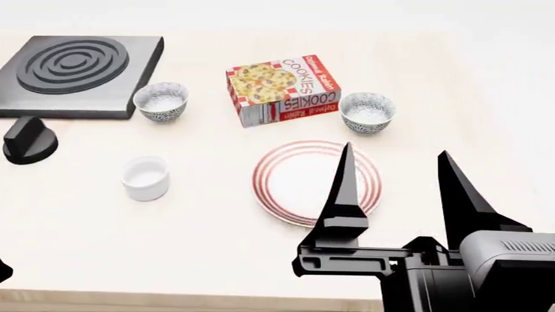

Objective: Pick the akita bowl next to the plate and place it on the plate.

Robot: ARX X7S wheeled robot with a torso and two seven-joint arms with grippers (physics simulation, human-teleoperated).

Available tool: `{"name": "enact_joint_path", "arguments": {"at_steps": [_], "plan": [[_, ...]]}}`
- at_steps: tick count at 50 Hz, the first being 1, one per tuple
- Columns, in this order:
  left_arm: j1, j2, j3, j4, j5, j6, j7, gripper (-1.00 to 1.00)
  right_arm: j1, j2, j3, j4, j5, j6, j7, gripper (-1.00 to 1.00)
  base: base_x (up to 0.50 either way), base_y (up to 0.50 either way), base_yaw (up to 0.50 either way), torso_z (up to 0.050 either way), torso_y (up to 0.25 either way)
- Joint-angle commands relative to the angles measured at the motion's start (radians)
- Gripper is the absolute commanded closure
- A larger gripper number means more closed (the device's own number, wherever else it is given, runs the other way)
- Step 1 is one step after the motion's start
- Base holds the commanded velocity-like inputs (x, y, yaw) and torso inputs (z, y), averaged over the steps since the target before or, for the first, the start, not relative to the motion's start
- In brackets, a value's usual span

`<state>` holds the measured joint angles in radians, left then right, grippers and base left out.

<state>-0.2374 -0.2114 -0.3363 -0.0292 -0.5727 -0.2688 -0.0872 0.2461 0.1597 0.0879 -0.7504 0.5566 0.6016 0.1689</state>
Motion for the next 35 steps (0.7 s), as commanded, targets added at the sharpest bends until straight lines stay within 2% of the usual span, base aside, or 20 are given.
{"name": "enact_joint_path", "arguments": {"at_steps": [1,11,25,35], "plan": [[0.001,-0.003,0.005,0.000,-0.007,0.001,-0.007,-1.00,-0.001,0.010,-0.006,0.000,0.007,-0.003,0.013,-1.00,0.00,-0.50,0.00,0.000,0.000],[0.001,-0.007,0.010,-0.003,-0.012,0.004,-0.011,-1.00,-0.004,0.014,-0.010,0.007,0.002,-0.023,0.020,-1.00,0.00,-0.49,0.00,0.000,0.000],[0.004,-0.011,0.017,-0.004,-0.018,0.009,-0.016,-1.00,-0.001,0.043,-0.049,0.014,-0.016,-0.010,0.024,-1.00,0.02,0.00,0.00,0.000,0.000],[0.004,-0.015,0.020,-0.001,-0.024,0.008,-0.023,-1.00,0.001,0.047,-0.048,0.017,0.000,-0.007,0.031,-1.00,0.30,0.00,0.00,0.000,0.000]]}}
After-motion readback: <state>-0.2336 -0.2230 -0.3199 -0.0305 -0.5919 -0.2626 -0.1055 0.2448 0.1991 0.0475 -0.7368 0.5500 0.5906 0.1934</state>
